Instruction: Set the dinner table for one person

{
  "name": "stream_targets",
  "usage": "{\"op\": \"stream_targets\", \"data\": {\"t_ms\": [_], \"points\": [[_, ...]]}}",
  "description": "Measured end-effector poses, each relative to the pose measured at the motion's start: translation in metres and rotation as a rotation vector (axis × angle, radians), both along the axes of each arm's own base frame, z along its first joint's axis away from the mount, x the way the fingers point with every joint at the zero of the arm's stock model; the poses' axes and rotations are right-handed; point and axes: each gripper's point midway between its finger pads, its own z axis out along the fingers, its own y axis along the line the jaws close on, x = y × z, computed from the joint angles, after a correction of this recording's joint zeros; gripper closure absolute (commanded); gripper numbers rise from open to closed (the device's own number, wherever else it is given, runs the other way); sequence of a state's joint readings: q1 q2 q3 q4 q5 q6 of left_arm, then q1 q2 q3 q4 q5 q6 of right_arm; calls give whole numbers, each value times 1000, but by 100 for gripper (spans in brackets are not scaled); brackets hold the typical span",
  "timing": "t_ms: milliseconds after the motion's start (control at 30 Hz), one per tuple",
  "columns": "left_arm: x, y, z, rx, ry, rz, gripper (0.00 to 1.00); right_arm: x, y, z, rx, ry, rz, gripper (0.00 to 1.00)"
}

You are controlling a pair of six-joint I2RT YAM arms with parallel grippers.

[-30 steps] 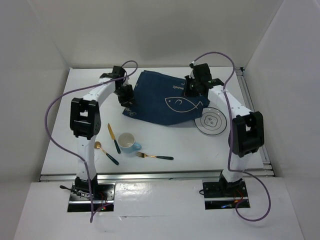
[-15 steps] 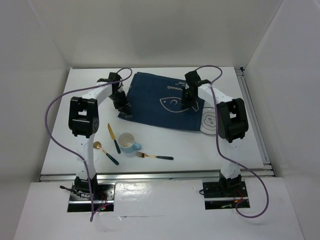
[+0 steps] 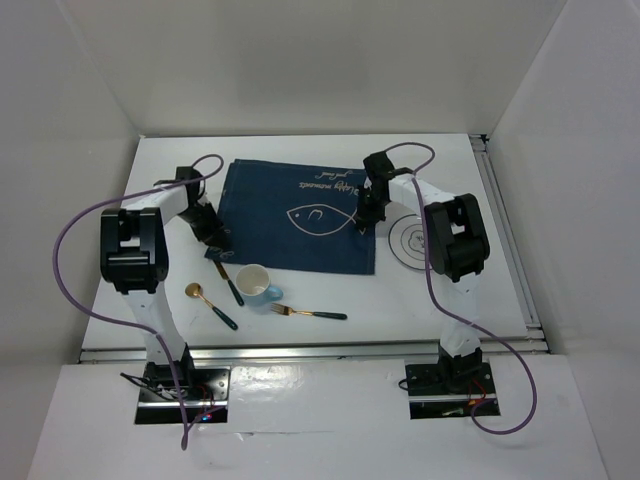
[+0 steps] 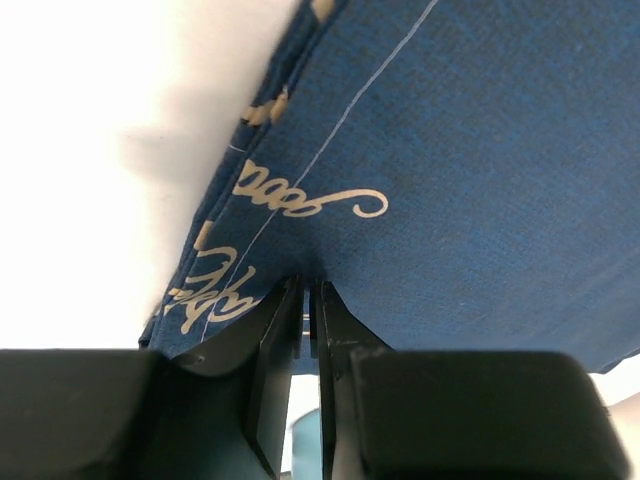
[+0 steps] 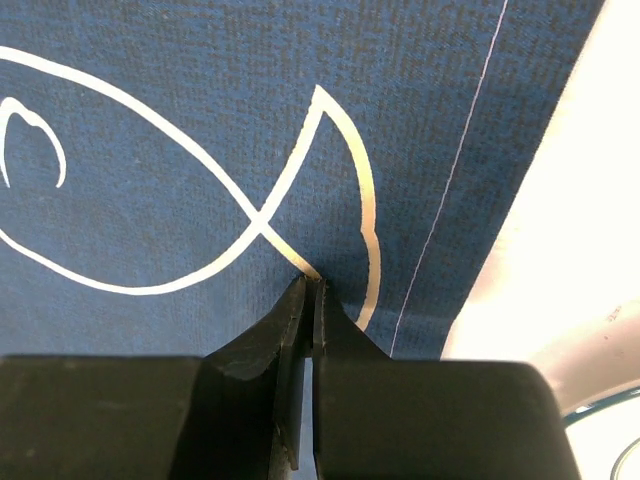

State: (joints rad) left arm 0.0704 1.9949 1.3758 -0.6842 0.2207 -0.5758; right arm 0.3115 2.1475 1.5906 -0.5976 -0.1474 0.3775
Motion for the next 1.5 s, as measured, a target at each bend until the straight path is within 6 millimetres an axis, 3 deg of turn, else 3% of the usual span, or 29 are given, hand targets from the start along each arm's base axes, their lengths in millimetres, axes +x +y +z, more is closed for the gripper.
{"op": "stream_targets", "data": {"t_ms": [167, 367, 533, 667, 833, 1233, 1500], "points": [[-3, -11, 0, 3, -9, -41, 73, 0, 0, -2, 8, -3, -34, 100], [-10, -50, -1, 4, -15, -158, 73, 1, -6, -3, 3, 1, -105, 100], [-15, -70, -1, 3, -14, -213, 73, 7, -28, -2, -12, -7, -172, 100], [-16, -72, -1, -5, -11, -214, 73, 13, -57, -2, -52, -21, -237, 100], [-16, -72, -1, -5, -9, -217, 73, 10, -77, -2, -69, -42, -280, 100], [-18, -70, -1, 14, -18, -240, 74, 2, -85, -2, -92, -59, -287, 100], [-31, -69, -2, 16, -19, -243, 77, -3, -83, -1, -101, -81, -272, 100]]}}
